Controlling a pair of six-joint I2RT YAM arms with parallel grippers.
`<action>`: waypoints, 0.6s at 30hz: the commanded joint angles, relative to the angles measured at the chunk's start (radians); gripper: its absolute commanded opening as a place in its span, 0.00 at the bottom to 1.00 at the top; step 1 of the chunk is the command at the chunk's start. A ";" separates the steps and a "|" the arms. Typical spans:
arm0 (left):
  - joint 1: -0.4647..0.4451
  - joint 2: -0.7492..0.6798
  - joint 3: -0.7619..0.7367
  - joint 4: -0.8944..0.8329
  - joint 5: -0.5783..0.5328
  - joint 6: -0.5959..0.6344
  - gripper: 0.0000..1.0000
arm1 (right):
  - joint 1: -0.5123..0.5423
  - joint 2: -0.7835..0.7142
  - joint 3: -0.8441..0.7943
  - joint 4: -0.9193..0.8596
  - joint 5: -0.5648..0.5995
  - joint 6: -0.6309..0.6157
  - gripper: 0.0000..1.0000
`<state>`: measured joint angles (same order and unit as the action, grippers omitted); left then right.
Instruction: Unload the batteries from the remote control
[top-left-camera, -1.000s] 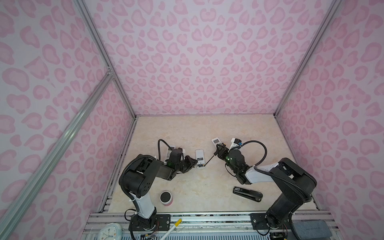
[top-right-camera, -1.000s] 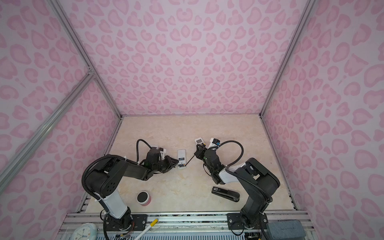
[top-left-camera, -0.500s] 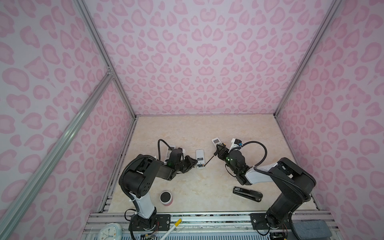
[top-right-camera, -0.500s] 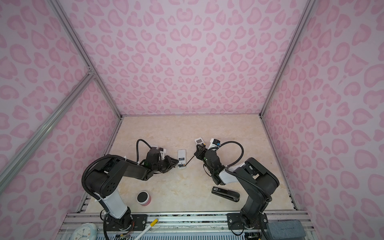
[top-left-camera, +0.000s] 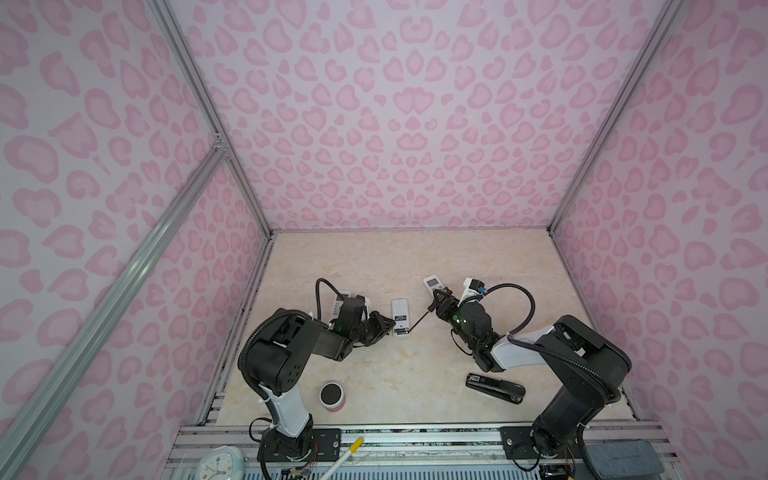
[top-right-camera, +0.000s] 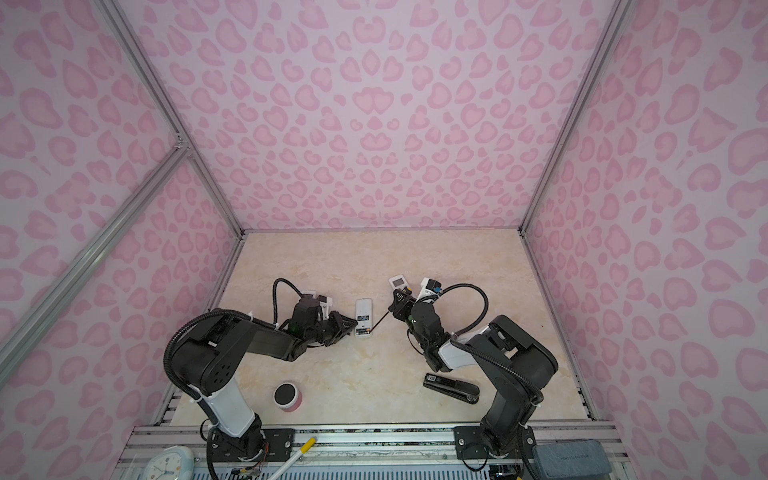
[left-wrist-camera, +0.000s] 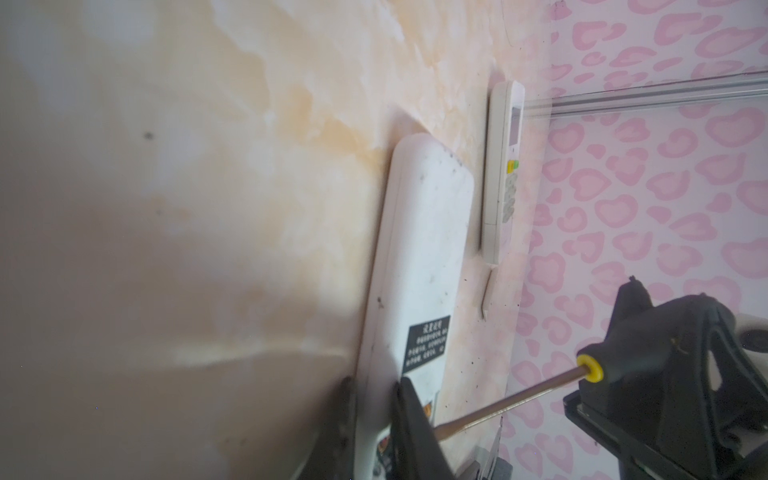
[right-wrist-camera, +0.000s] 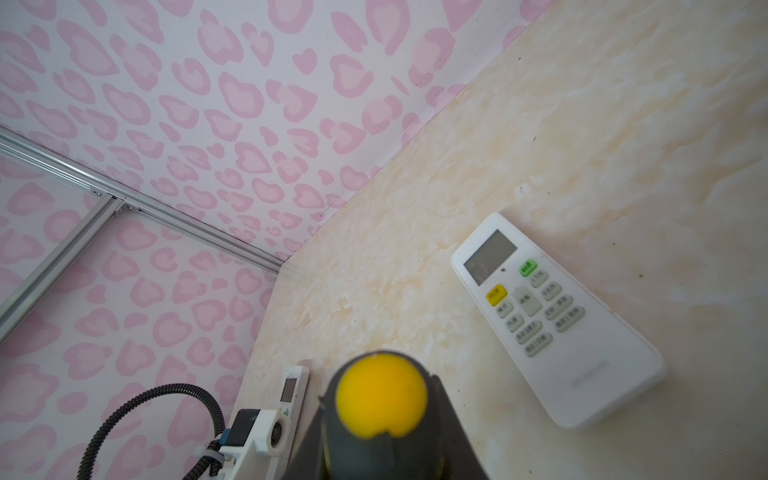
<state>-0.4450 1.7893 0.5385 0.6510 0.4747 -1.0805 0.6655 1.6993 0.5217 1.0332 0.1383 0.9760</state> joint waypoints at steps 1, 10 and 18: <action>-0.009 0.019 -0.011 -0.220 -0.002 -0.001 0.19 | 0.005 0.000 -0.004 0.154 -0.030 0.078 0.00; -0.009 0.021 -0.010 -0.218 -0.002 -0.001 0.18 | 0.006 -0.016 -0.015 0.173 -0.024 0.054 0.00; -0.009 0.014 -0.006 -0.229 -0.007 0.005 0.18 | 0.005 -0.022 -0.022 0.143 -0.013 0.034 0.00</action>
<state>-0.4469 1.7924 0.5407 0.6594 0.4820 -1.0840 0.6693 1.6817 0.5064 1.1568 0.1127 1.0187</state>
